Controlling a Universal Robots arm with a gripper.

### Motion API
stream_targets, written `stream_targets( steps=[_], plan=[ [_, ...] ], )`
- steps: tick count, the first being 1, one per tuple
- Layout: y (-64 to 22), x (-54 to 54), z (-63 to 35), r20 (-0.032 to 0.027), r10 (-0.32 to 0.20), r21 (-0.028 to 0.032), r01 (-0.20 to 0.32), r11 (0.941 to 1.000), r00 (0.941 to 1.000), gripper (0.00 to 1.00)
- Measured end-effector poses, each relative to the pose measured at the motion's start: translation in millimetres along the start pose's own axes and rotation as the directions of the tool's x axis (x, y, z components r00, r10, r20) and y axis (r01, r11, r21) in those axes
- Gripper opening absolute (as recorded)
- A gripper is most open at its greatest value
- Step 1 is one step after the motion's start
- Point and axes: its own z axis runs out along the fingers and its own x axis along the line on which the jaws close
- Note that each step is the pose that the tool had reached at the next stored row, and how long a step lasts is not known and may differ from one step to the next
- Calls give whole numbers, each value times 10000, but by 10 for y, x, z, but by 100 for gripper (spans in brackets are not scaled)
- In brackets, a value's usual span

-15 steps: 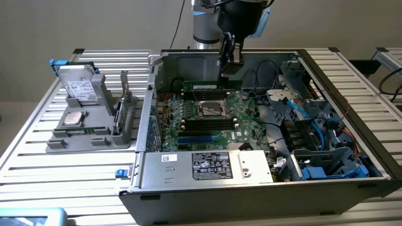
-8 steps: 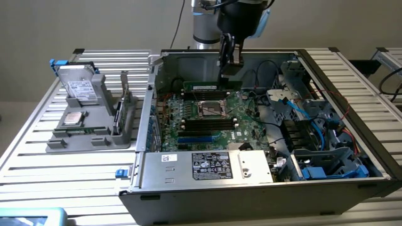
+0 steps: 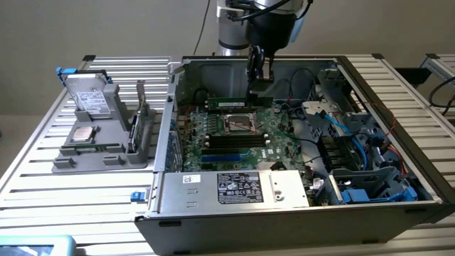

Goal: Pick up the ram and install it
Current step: 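Insert the ram into the slot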

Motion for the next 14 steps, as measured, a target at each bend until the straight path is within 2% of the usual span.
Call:
stream_targets(
  steps=[6,11,14],
  plan=[
    [-17,-58,98,-89,-60,7,60,10000,9999,12],
    [-21,-122,146,-282,-184,19,184,9998,9994,12],
    [-29,-129,165,-312,-272,24,273,9996,9991,12]
  ],
)
